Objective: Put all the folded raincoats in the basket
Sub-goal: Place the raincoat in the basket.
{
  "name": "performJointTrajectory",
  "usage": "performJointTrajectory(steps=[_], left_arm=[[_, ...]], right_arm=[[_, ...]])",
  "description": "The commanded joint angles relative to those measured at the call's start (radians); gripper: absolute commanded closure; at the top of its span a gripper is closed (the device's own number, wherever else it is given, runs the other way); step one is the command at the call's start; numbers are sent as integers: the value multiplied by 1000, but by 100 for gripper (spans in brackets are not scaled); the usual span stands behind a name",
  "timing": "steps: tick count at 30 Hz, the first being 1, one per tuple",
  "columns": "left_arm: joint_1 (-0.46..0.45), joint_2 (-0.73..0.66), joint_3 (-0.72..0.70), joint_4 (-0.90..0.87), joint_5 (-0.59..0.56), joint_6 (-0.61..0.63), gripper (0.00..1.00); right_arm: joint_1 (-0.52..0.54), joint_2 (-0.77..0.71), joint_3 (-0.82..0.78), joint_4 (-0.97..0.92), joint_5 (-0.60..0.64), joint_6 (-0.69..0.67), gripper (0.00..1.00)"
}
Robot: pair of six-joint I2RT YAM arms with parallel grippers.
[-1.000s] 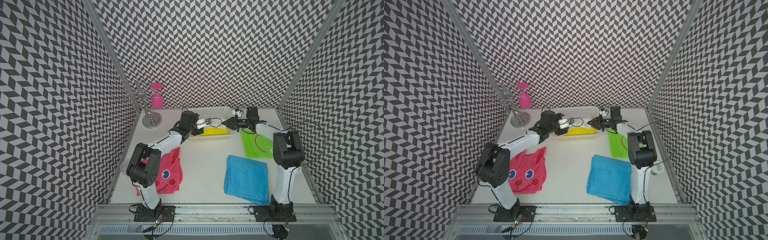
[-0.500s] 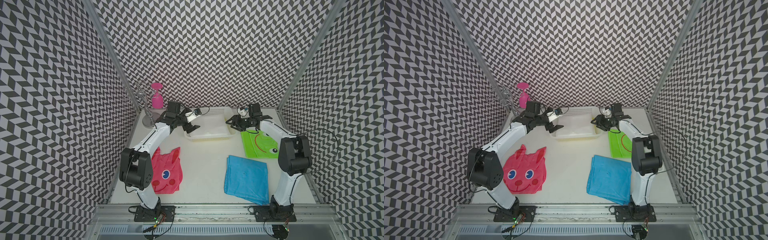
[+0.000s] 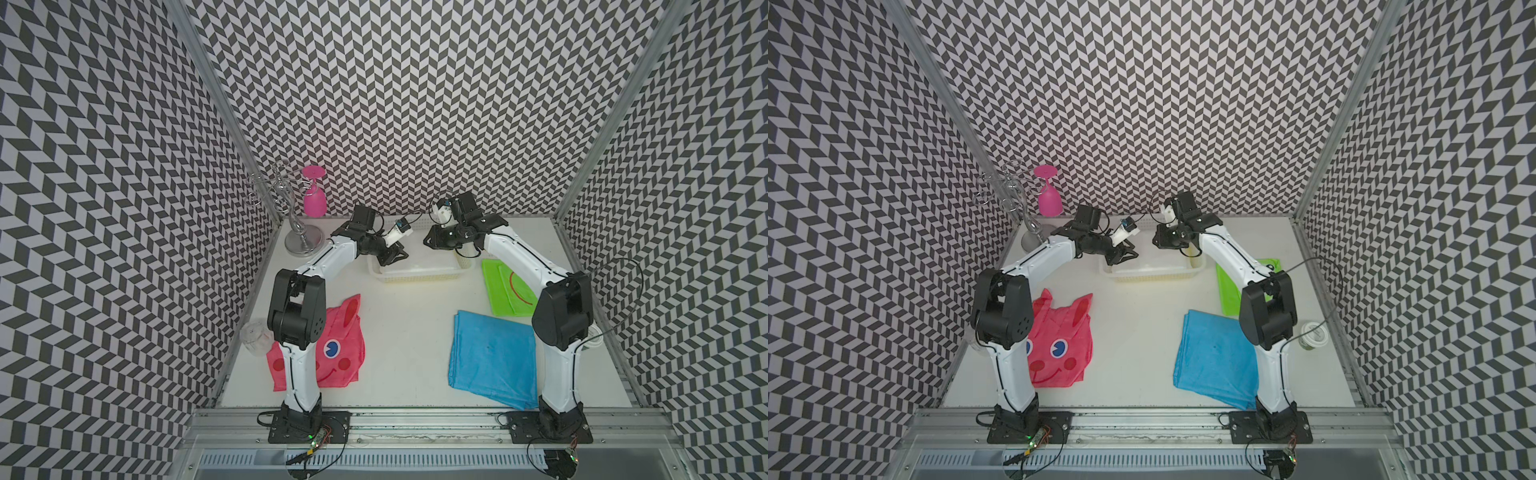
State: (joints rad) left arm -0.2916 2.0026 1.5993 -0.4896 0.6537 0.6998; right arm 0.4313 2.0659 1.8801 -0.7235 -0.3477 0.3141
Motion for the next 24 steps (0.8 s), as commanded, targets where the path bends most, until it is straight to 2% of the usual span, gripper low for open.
performJointTrajectory(steps=[1, 5, 14, 18, 21, 24], left_arm=[[14, -14, -59, 18, -46, 106, 63], [13, 18, -67, 21, -102, 179, 64], [-7, 103, -47, 38, -297, 175, 63], [-10, 102, -60, 59, -352, 173, 63], [-7, 77, -51, 37, -328, 166, 60], [11, 23, -7, -34, -227, 140, 54]], right_arm=[[-11, 56, -27, -68, -20, -62, 75], [-29, 118, -26, -74, -5, -70, 80], [-65, 216, -32, -43, 82, -73, 82], [-65, 212, -56, -15, 70, -79, 81], [-65, 157, -84, 24, 52, -70, 77], [-65, 64, -107, 59, 31, -56, 70]])
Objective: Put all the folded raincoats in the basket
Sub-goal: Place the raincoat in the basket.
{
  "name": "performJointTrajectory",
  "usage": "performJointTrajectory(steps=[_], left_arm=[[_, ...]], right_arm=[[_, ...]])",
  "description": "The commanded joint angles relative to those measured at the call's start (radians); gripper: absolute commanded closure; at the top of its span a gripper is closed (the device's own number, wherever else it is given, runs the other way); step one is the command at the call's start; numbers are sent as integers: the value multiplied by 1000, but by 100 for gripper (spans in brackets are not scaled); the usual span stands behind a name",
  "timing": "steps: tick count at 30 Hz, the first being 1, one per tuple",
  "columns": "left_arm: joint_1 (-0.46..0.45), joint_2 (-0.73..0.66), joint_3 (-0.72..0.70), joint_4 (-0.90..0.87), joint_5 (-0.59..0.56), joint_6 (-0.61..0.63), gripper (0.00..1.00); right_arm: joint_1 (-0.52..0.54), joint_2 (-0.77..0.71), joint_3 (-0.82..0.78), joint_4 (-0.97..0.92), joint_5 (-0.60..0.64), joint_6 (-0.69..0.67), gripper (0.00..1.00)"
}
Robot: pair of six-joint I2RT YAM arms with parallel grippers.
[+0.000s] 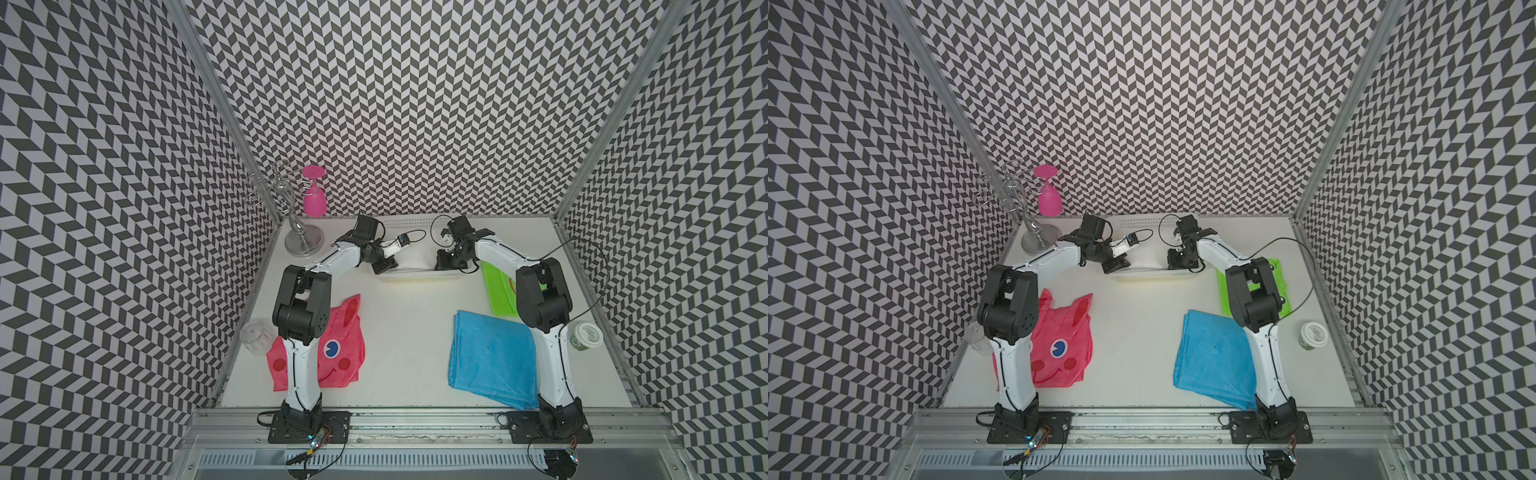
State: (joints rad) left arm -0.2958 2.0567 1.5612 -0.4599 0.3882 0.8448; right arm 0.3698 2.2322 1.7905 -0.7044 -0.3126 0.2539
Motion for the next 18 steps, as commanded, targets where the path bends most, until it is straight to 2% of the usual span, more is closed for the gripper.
performJointTrajectory(steps=[1, 6, 9, 11, 14, 16, 18], left_arm=[[25, -55, 45, -84, 76, -21, 53], [84, -185, 78, -139, 190, -98, 44], [123, -274, 50, -146, 207, -141, 37], [156, -333, 13, -134, 197, -190, 32], [224, -419, -65, -115, 193, -245, 24], [268, -474, -126, -103, 175, -283, 21], [309, -518, -182, -99, 154, -314, 21]], right_arm=[[-3, -137, -24, 52, -8, 8, 66], [19, -326, -93, 139, -24, -11, 55], [79, -448, -202, 253, 62, -73, 50], [154, -536, -302, 359, 136, -202, 47], [264, -663, -506, 577, 144, -408, 43], [322, -739, -663, 753, 74, -526, 42], [366, -793, -790, 880, -50, -649, 41]])
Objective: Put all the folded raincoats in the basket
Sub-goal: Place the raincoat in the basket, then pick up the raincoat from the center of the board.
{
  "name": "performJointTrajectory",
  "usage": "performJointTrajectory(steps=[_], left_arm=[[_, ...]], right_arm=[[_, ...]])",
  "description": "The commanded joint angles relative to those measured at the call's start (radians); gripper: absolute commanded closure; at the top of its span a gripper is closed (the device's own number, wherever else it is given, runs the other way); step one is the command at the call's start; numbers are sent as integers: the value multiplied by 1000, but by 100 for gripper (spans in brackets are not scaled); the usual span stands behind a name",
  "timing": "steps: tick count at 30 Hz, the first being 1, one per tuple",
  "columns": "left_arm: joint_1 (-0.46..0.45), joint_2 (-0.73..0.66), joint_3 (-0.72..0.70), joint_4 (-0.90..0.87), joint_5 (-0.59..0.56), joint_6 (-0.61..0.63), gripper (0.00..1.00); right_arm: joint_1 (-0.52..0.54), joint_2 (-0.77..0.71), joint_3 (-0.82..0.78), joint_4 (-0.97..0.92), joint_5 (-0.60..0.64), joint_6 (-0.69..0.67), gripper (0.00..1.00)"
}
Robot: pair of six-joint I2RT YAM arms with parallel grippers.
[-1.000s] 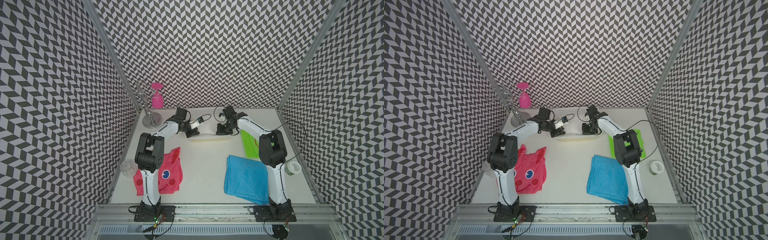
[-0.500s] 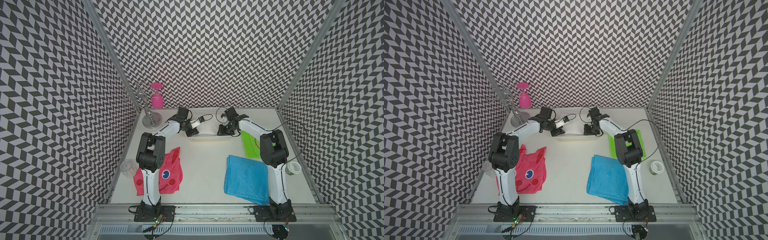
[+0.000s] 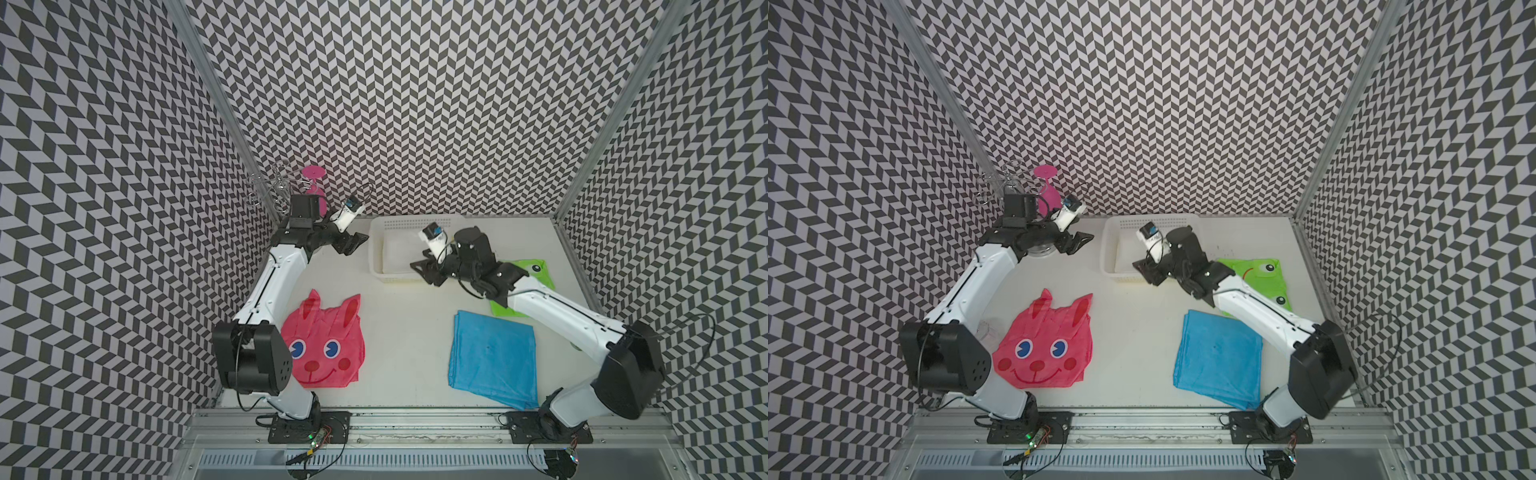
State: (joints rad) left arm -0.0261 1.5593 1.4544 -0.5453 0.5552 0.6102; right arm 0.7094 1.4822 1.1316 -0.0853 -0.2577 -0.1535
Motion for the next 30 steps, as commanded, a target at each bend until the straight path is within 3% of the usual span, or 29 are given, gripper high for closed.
performJointTrajectory(steps=[1, 5, 6, 7, 10, 14, 19, 30], left_arm=[[59, -42, -108, -10, -27, -105, 21], [137, -101, -249, -15, -28, -138, 21], [155, -112, -290, -11, -33, -133, 21], [170, -122, -338, 7, -45, -130, 21], [205, -151, -495, 121, -115, -150, 22], [208, -165, -647, 256, -273, -176, 23], [209, -152, -729, 317, -251, -178, 24], [207, -16, -719, 326, -286, -146, 26]], right_arm=[[53, -61, -193, 308, -174, -329, 40], [211, -38, -314, 304, -191, -368, 40], [252, -13, -317, 295, -213, -624, 37], [292, 20, -314, 298, -315, -873, 34], [389, 146, -276, 297, -264, -972, 33], [454, 298, -212, 328, -212, -1056, 30], [466, 409, -128, 309, -211, -1111, 29], [475, 615, 92, 138, -115, -1162, 32]])
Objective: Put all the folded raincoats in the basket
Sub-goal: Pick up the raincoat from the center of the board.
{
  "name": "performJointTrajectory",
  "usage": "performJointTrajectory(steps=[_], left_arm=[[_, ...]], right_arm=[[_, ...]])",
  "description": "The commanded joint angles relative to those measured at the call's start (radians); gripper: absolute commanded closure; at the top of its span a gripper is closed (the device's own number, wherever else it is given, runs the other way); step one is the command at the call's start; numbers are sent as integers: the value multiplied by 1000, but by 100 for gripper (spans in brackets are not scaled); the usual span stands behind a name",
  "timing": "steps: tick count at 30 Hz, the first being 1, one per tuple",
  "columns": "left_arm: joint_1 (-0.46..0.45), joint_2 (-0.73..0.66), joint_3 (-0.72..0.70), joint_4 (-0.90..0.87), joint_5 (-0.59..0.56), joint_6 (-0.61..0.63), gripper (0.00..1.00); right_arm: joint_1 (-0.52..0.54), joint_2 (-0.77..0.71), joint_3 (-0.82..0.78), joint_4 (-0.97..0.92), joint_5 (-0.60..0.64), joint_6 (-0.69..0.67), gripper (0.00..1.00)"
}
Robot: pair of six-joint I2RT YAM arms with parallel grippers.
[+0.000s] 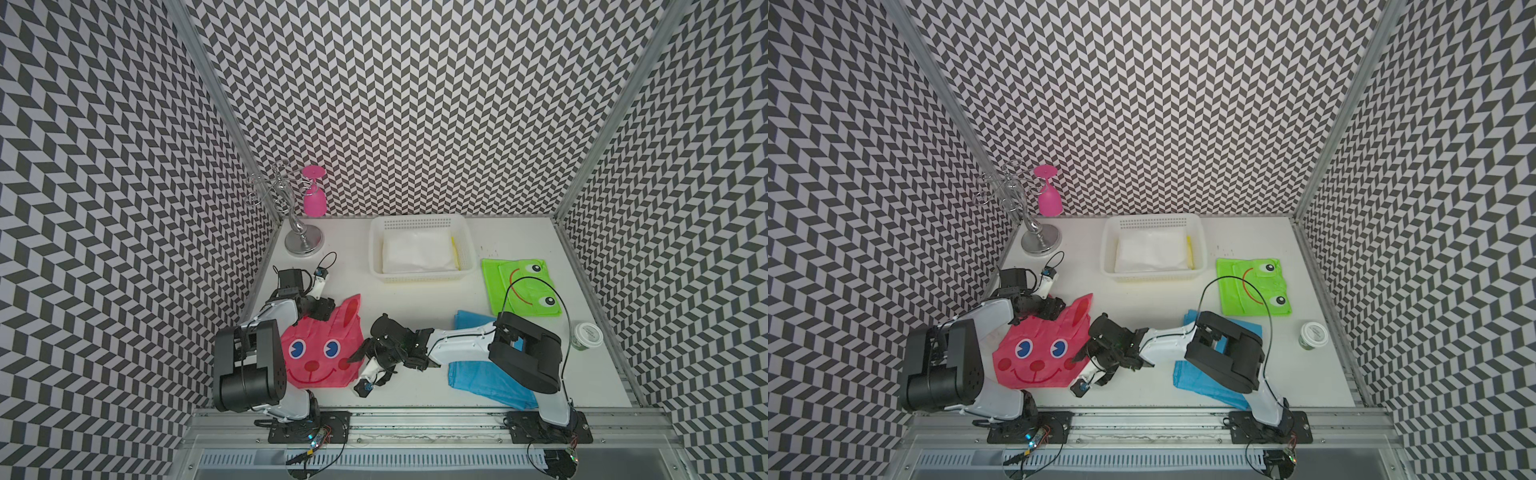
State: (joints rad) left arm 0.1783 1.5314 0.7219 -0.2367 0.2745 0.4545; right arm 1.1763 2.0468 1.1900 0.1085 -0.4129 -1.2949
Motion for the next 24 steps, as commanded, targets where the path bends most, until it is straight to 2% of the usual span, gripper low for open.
performJointTrajectory(steps=[1, 5, 9, 11, 14, 18, 24], left_arm=[[2, 13, 14, 20, 2, 7, 26], [-5, 24, 18, 17, 6, 6, 26], [-17, 49, 32, -2, 17, 17, 26], [-22, 57, 41, -19, 23, 27, 26], [-22, 49, 50, -34, 39, 44, 26], [-25, 26, 78, -72, 98, 76, 26], [-48, -40, 104, -129, 194, 153, 25]], right_arm=[[9, 66, 48, -72, 49, -21, 32], [16, 155, 160, -226, 55, -21, 38], [19, 229, 261, -355, 62, -18, 56], [22, 226, 282, -407, 48, -30, 78], [21, 181, 234, -385, 23, -31, 100], [2, 118, 172, -355, -56, 22, 100], [-67, -10, 56, -266, -211, 195, 100]])
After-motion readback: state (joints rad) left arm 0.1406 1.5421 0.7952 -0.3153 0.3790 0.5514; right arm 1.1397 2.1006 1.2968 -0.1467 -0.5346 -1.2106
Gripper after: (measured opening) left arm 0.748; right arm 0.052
